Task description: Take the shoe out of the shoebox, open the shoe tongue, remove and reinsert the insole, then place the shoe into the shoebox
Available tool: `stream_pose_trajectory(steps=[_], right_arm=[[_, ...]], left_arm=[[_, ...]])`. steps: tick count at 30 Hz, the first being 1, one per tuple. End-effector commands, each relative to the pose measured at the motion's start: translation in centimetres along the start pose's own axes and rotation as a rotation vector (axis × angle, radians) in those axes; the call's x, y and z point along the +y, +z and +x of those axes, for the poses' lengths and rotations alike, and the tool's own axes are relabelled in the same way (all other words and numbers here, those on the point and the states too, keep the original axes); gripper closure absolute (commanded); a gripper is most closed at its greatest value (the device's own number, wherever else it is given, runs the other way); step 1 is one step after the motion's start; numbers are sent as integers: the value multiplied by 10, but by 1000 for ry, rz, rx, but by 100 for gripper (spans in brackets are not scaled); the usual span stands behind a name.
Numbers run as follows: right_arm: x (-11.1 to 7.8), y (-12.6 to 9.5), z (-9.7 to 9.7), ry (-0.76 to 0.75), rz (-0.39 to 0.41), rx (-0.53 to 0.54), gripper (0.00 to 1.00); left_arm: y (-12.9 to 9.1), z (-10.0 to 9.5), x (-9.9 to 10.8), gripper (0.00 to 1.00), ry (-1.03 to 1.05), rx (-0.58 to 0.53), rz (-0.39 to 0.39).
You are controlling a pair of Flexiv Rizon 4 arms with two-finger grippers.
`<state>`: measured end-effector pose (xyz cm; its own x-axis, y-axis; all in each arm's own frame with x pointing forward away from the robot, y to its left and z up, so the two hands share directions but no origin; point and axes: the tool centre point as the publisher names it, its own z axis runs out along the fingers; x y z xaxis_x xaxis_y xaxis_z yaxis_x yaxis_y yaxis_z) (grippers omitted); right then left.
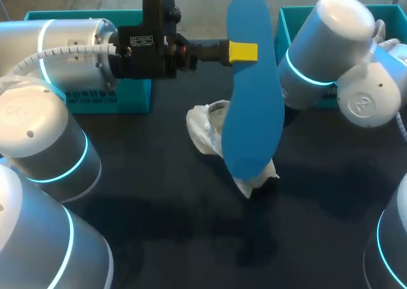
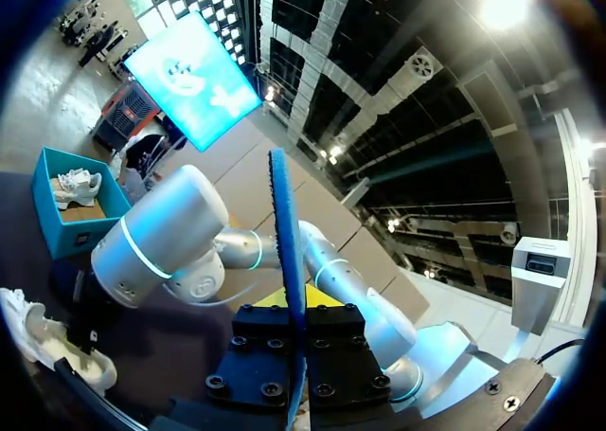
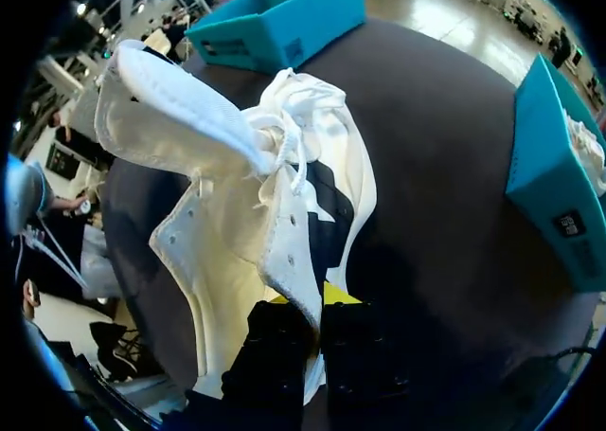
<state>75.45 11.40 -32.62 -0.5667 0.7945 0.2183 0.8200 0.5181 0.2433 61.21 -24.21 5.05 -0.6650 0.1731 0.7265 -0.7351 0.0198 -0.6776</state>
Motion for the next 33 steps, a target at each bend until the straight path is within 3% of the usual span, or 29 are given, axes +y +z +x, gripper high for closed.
stream_pose_trajectory(steps=[1,12,21,33], right_arm=[[-4,0,7,459,-122,21,100],[-4,0,7,459,-122,21,100],[10,14,17,465,-182,88,100],[16,29,25,397,-170,89,100]], left_arm=[[0,0,2,100,0,1,4],[0,0,2,100,0,1,4],[0,0,2,100,0,1,4],[0,0,2,100,0,1,4]])
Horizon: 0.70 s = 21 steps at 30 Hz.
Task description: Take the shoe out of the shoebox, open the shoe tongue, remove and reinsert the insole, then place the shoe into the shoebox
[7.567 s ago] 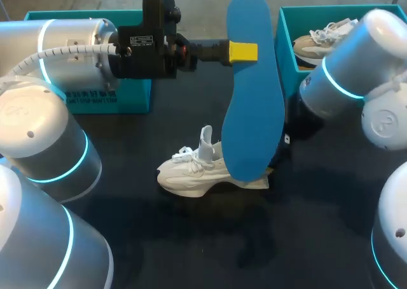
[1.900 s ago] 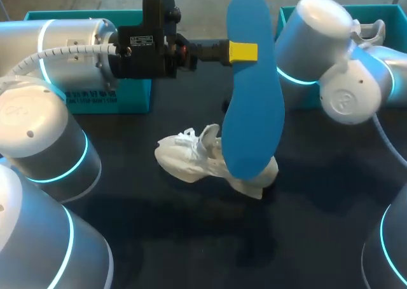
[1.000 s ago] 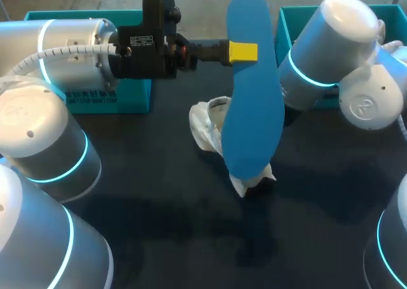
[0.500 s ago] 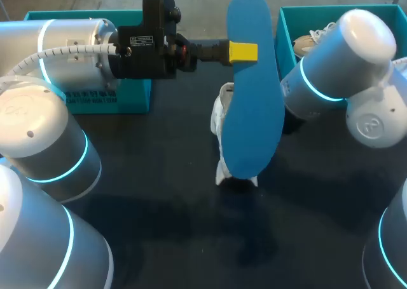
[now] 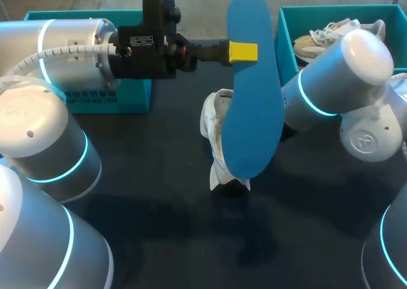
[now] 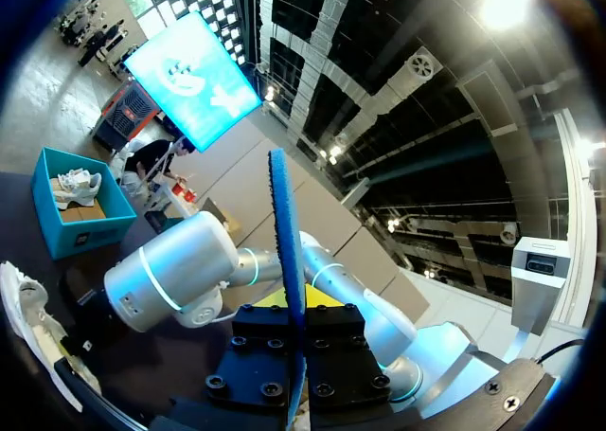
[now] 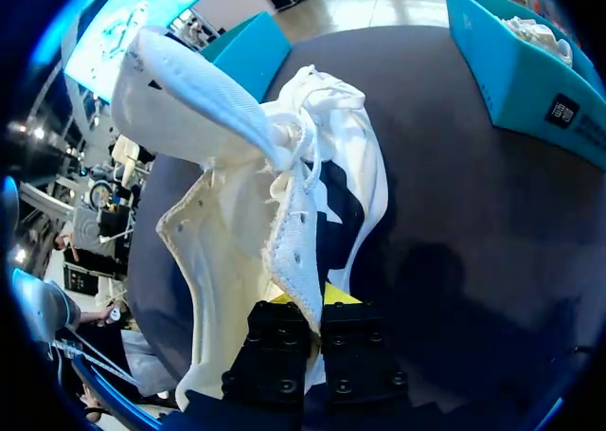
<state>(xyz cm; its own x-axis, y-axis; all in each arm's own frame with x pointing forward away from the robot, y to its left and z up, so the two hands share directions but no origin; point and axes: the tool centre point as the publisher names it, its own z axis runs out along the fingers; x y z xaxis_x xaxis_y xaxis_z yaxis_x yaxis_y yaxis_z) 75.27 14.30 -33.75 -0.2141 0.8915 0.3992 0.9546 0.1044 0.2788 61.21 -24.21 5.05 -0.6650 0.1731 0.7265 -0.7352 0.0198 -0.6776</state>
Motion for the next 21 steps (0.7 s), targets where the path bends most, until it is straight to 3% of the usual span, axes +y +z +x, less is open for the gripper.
stream_pose_trajectory(steps=[1,8,21], right_arm=[[1,13,4,-7,13,10,100],[-5,28,2,-54,53,-16,100],[-11,22,-13,-60,33,-37,100]], left_arm=[[0,0,2,100,0,1,4],[0,0,2,100,0,1,4],[0,0,2,100,0,1,4]])
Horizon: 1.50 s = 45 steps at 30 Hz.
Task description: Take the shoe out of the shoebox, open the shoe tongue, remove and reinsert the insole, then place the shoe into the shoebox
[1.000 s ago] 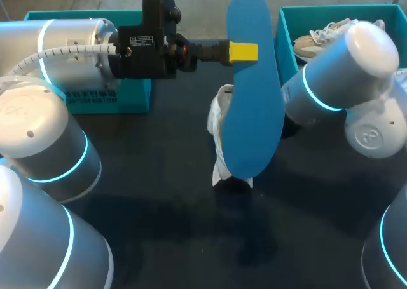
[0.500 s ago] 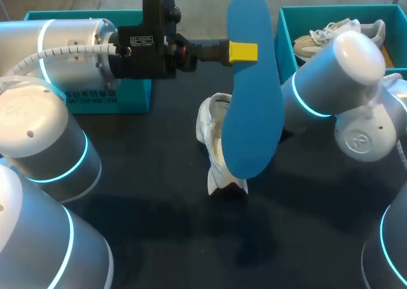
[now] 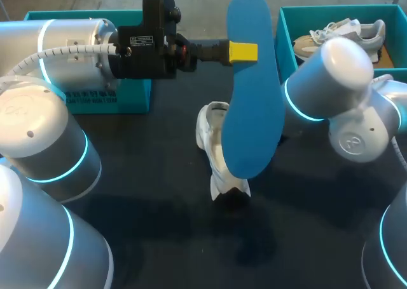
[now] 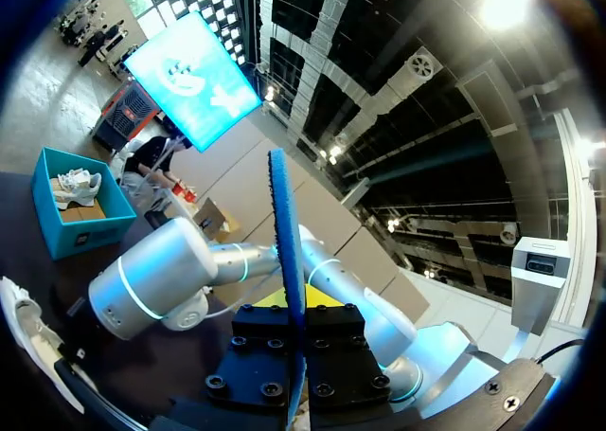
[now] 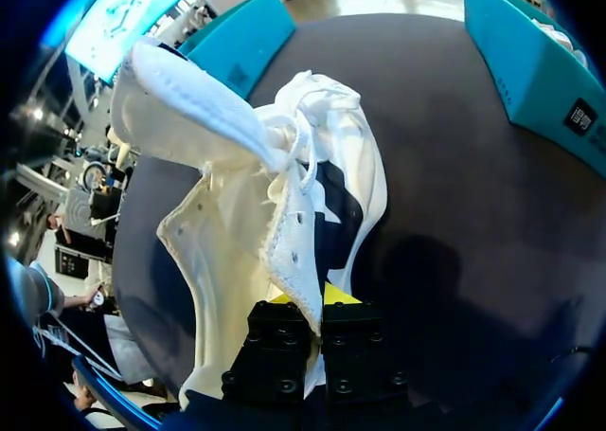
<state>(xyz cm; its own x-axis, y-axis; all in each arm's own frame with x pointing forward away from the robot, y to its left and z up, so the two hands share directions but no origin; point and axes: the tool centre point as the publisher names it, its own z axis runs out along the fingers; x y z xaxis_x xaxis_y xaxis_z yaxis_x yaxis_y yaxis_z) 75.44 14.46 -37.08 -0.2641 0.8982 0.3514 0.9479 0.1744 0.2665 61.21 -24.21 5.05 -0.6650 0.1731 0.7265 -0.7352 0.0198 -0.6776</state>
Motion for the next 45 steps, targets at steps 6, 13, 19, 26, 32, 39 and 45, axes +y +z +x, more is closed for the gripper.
stream_pose_trajectory(steps=[6,13,19,26,32,39,45], right_arm=[[-9,-5,-6,-10,4,-20,100],[-13,0,-9,-15,17,-41,100],[-14,-9,-5,33,6,-17,0],[-8,-38,13,65,-14,51,0],[0,-61,29,100,-17,154,0],[12,-81,40,171,-48,293,0],[12,-81,40,171,-48,293,0]], left_arm=[[0,0,2,100,0,1,4],[0,0,2,100,0,1,4],[0,0,2,100,0,1,4],[0,0,2,100,0,1,4],[0,0,2,100,0,1,4],[0,0,2,100,0,1,4],[0,0,2,100,0,1,4]])
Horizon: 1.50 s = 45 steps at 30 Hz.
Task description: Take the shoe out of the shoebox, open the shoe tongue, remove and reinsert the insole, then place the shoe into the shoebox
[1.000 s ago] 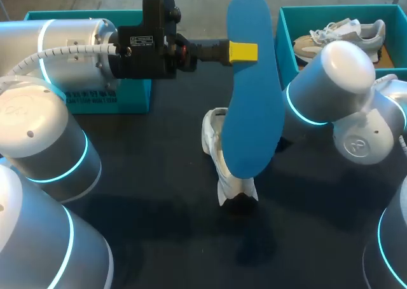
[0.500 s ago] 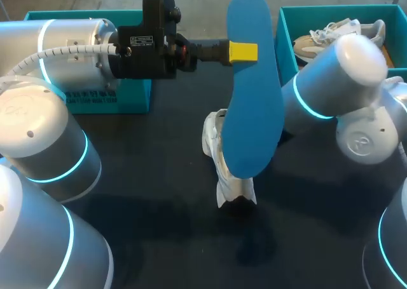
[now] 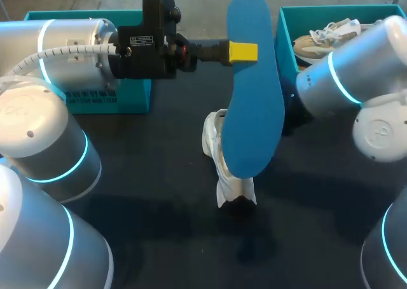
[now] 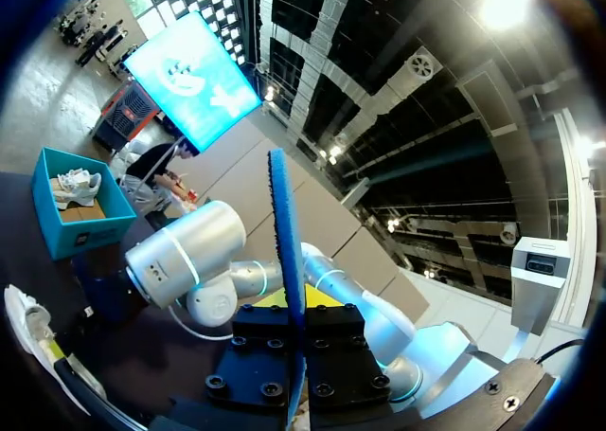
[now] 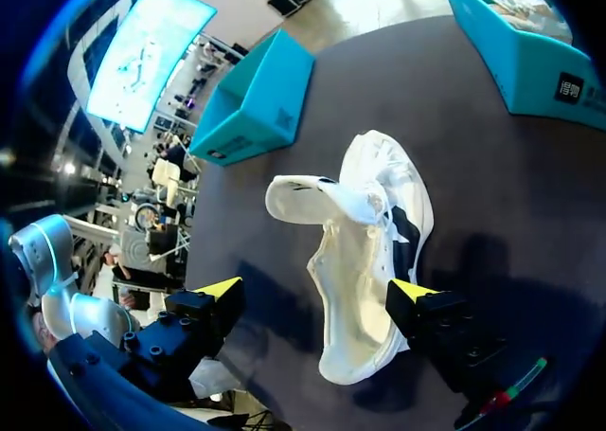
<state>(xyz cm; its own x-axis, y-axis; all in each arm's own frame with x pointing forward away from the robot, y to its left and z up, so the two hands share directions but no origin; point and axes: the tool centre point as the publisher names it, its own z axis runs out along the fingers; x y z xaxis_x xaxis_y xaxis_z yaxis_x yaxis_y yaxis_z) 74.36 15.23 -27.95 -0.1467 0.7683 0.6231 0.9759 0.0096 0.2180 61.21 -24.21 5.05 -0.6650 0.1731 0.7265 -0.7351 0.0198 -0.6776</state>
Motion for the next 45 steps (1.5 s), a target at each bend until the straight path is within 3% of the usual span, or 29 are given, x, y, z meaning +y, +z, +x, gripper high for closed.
stream_pose_trajectory(steps=[1,4,9,11,15,31,45], right_arm=[[-3,-2,-2,1,-5,17,0],[-3,-2,-2,1,-5,17,0],[10,-26,8,8,-84,161,0],[13,-39,14,42,-127,280,0],[20,-62,22,59,-156,364,0],[37,-125,62,82,-71,480,0],[36,-128,65,73,-88,507,0]], left_arm=[[0,0,2,100,0,1,4],[0,0,2,100,0,1,4],[0,0,2,100,0,1,4],[0,0,2,100,0,1,4],[0,0,2,100,0,1,4],[0,0,2,100,0,1,4],[0,0,2,100,0,1,4]])
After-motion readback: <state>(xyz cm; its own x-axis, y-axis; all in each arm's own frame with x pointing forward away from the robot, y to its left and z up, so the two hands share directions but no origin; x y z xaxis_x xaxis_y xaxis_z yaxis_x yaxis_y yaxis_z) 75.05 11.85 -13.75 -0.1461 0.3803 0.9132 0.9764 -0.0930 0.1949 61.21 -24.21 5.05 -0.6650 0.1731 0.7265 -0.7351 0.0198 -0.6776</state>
